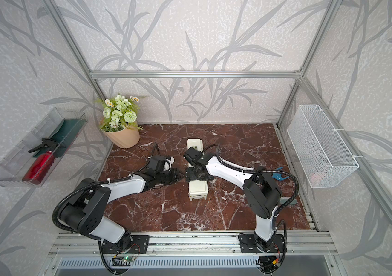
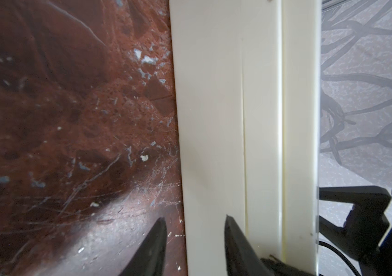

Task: Put plastic wrap rolls into dispensers
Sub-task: Close the lid on the plastic wrap cutting box.

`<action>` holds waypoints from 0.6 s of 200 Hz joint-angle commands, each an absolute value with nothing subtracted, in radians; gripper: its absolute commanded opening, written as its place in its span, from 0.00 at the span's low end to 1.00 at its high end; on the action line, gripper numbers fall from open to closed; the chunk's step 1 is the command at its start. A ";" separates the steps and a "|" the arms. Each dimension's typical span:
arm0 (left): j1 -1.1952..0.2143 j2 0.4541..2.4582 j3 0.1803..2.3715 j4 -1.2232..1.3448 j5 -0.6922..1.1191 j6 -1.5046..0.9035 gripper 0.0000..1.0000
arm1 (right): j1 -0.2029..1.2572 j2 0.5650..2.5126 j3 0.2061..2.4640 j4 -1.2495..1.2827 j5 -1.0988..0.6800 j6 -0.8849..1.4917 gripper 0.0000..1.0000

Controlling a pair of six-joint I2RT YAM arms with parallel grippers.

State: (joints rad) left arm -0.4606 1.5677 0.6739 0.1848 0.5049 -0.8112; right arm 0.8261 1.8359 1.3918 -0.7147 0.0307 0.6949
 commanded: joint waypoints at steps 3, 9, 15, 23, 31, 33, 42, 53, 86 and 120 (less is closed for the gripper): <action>-0.478 1.597 0.690 0.240 0.530 -0.844 0.35 | 0.845 1.798 1.375 -0.736 0.034 0.710 0.90; -0.482 1.600 0.691 0.244 0.529 -0.846 0.34 | 0.845 1.795 1.373 -0.734 0.037 0.709 0.89; -0.485 1.601 0.692 0.247 0.528 -0.848 0.33 | 0.845 1.794 1.370 -0.731 0.042 0.710 0.89; -0.489 1.597 0.690 0.247 0.521 -0.849 0.32 | 0.845 1.788 1.369 -0.726 0.047 0.710 0.89; -0.490 1.595 0.687 0.247 0.510 -0.850 0.31 | 0.845 1.781 1.366 -0.725 0.055 0.711 0.88; -0.490 1.593 0.687 0.247 0.508 -0.849 0.31 | 0.846 1.779 1.365 -0.721 0.055 0.710 0.88; -0.491 1.590 0.687 0.246 0.503 -0.849 0.30 | 0.847 1.767 1.354 -0.705 0.050 0.712 0.88; -0.493 1.590 0.691 0.245 0.504 -0.850 0.30 | 0.847 1.757 1.352 -0.703 0.049 0.713 0.88; -0.502 1.596 0.699 0.242 0.501 -0.849 0.30 | 0.848 1.732 1.331 -0.692 0.058 0.718 0.89; -0.503 1.598 0.702 0.243 0.502 -0.849 0.30 | 0.852 1.731 1.326 -0.690 0.056 0.722 0.90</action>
State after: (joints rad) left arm -0.4950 1.5978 0.6743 0.2188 0.5018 -0.8394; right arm 0.8398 1.7679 1.3315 -0.6895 0.0517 0.7143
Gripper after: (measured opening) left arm 0.302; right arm 0.898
